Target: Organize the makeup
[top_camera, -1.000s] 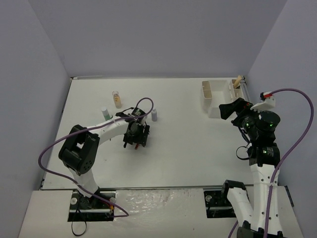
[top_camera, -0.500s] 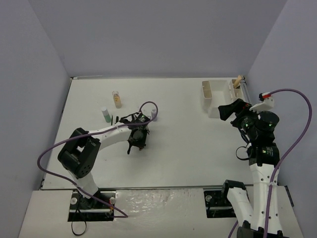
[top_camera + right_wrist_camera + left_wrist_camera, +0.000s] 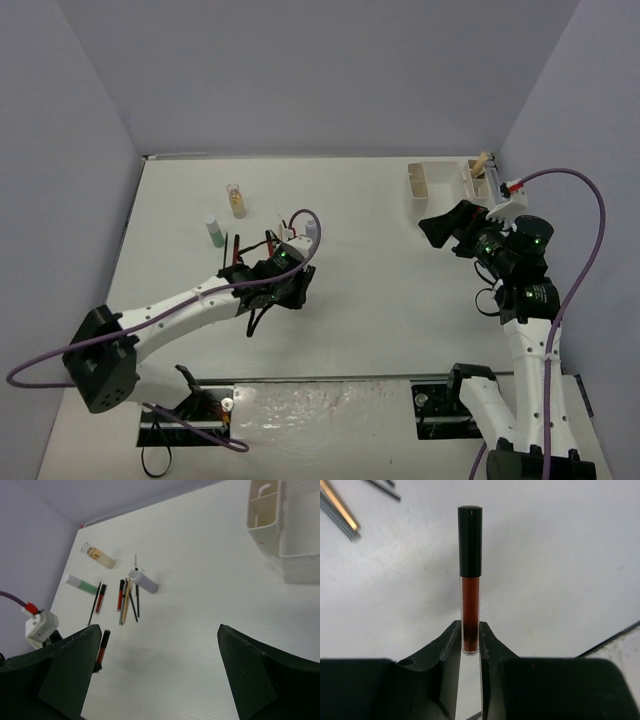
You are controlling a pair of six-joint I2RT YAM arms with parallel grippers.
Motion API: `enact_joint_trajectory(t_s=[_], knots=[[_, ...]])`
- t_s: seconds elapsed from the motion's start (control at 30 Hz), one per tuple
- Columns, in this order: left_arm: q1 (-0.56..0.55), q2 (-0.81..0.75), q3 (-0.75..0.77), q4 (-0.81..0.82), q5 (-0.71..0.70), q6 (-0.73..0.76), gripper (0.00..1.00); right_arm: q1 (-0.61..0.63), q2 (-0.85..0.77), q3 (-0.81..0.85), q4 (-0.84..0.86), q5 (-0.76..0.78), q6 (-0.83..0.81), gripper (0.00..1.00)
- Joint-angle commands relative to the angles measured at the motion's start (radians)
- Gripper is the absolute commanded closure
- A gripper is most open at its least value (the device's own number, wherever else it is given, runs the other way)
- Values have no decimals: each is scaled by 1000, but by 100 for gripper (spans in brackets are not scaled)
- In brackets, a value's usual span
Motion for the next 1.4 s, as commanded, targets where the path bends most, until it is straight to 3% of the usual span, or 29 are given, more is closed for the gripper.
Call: enact_joint_trajectory(t_s=[0.0,0.4,0.57,0.87,1.03,1.13,1.23,1.3,1.37], knots=[[-16,-102,122,190,24,106,100,105,75,90,65,-77,-4,2],[-23,-63,253,427,121,187,100,466,236,190,235,96,22,5],[-29,-60,264,459,133,193,100,556,300,199,273,165,23,9],[-29,-88,255,476,119,193,100,633,357,191,286,265,-7,34],[-29,-87,253,480,108,190,100,650,354,184,297,280,-8,64],[-29,-72,260,480,101,180,100,654,355,184,298,291,-16,87],[-27,-59,266,474,96,176,100,654,360,182,298,293,-22,98],[-26,-49,273,461,91,170,94,654,364,180,299,300,-27,100],[-24,-43,278,448,69,164,81,654,368,181,298,319,-36,100]])
